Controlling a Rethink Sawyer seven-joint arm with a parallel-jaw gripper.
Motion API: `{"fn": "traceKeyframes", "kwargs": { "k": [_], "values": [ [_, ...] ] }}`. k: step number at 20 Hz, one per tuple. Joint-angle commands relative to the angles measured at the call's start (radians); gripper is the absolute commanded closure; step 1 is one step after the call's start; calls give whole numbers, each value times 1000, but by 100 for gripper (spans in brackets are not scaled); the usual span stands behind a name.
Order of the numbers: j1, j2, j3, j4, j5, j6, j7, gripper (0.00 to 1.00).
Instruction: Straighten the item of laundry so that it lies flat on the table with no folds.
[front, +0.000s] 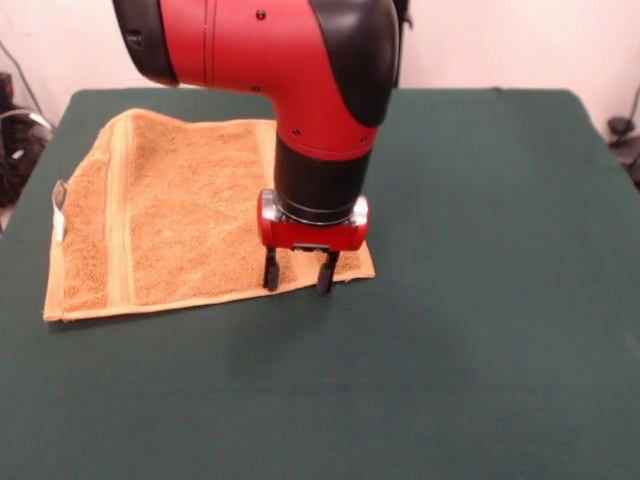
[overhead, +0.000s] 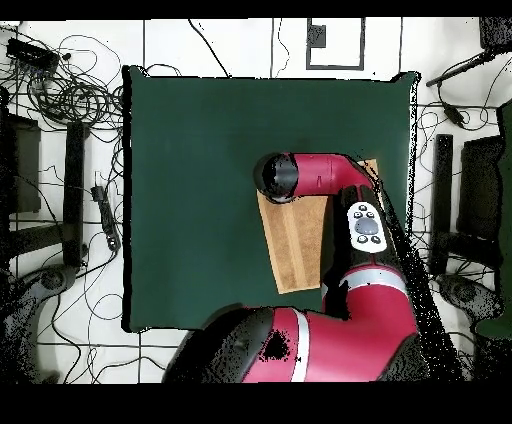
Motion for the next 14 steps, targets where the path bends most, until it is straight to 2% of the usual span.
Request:
{"fn": "traceKeyframes", "kwargs": {
  "k": [1, 6, 14],
  "values": [
    [-73, -47, 75, 78, 68, 94, 16, 0],
    [-90, -77, 70, 95, 72, 101, 15, 0],
    [-99, -76, 85, 87, 54, 104, 2, 0]
  ]
}}
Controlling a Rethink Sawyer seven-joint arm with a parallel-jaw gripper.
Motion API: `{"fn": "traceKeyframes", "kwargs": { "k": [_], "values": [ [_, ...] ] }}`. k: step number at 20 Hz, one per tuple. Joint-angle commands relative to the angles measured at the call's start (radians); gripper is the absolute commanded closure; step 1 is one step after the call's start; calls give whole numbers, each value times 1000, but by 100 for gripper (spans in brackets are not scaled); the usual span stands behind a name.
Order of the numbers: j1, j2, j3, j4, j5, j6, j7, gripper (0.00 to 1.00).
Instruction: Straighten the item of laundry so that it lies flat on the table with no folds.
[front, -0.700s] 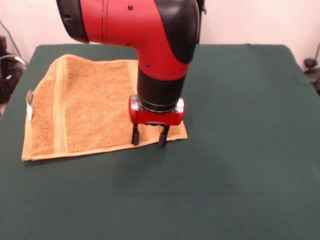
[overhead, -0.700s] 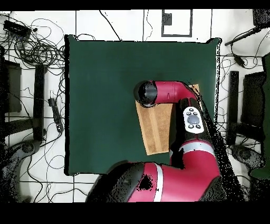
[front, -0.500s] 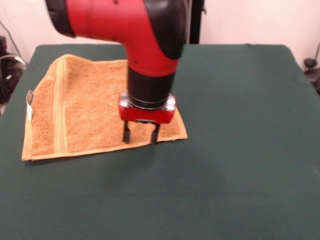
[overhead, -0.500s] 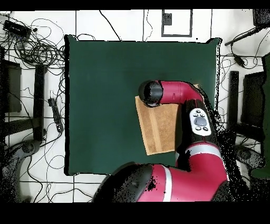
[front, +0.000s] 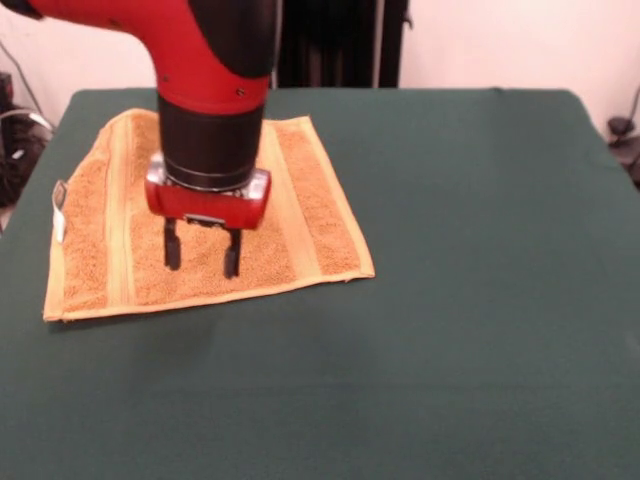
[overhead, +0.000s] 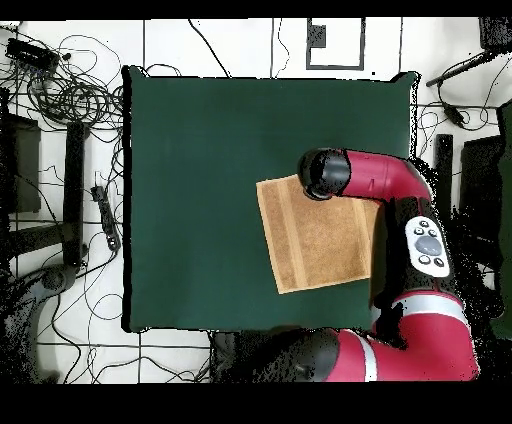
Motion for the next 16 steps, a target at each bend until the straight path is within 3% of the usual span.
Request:
{"fn": "traceKeyframes", "kwargs": {
  "k": [1, 16],
  "values": [
    [27, 8, 81, 78, 32, 96, 13, 0],
    [29, 18, 82, 63, 30, 98, 18, 0]
  ]
}}
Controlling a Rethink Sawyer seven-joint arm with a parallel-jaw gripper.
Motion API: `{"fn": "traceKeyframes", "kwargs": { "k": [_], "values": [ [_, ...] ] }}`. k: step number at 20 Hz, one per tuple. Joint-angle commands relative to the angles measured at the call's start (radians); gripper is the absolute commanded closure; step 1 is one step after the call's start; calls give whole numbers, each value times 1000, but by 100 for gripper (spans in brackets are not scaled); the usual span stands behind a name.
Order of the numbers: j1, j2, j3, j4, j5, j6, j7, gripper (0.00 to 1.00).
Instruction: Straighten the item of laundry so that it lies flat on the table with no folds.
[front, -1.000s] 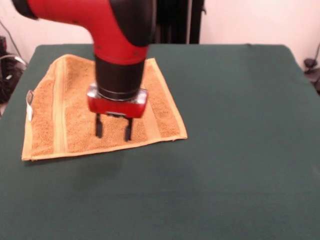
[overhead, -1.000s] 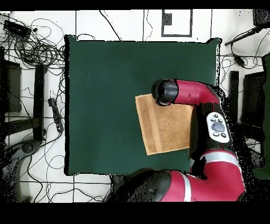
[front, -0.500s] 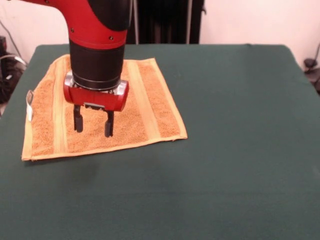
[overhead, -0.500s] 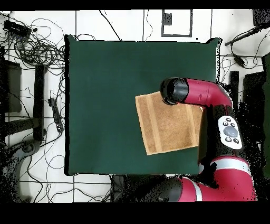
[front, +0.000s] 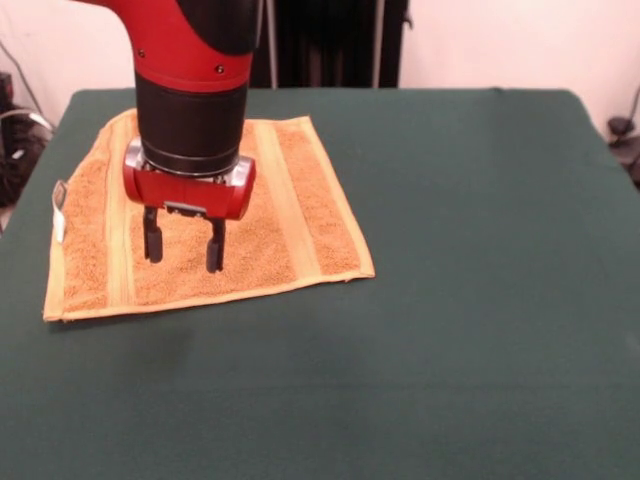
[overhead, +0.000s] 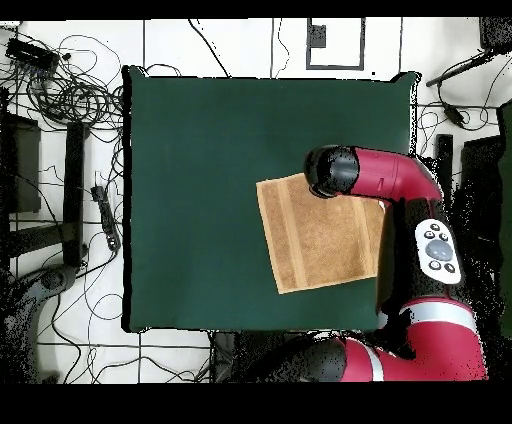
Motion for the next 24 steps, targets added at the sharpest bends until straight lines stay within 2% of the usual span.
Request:
{"fn": "traceKeyframes", "kwargs": {
  "k": [1, 7, 13, 18, 24],
  "values": [
    [36, 45, 83, 61, 31, 102, 15, 0],
    [48, 80, 80, -14, 31, 119, 24, 0],
    [63, 114, 89, -117, 34, 199, -2, 0],
    [61, 117, 90, -119, 37, 196, 10, 0],
    [53, 94, 79, -50, 44, 153, 45, 0]
  ]
}}
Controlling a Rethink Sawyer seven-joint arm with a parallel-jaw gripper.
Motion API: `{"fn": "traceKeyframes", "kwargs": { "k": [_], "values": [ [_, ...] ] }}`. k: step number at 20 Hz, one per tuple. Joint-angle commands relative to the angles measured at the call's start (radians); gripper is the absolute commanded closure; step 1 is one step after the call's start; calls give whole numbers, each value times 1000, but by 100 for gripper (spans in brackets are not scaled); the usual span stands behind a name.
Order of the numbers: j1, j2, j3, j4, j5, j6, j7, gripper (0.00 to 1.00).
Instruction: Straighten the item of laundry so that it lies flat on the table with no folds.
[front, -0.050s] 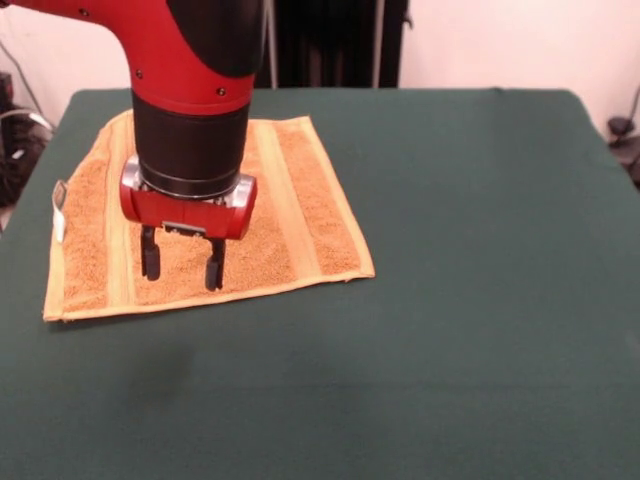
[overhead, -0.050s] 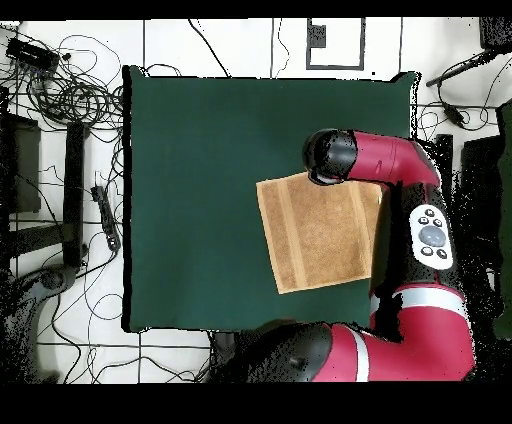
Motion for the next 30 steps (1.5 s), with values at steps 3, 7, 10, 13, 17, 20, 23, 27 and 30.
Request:
{"fn": "traceKeyframes", "kwargs": {
  "k": [3, 7, 10, 13, 17, 20, 23, 27, 30],
  "values": [
    [27, 25, 76, 105, 41, 50, 43, 0],
    [25, -24, 69, 203, 31, 5, 51, 0],
    [29, -43, 64, 249, 23, -19, 61, 0],
    [27, -54, 68, 287, 14, -49, 59, 0],
    [30, -68, 64, 337, 11, -89, 89, 0],
    [32, -82, 64, 365, 9, -97, 88, 0],
    [30, -82, 65, 375, 13, -102, 93, 0],
    [27, -80, 63, 387, 12, -122, 98, 0],
    [28, -80, 63, 386, 11, -118, 92, 0]
  ]
}}
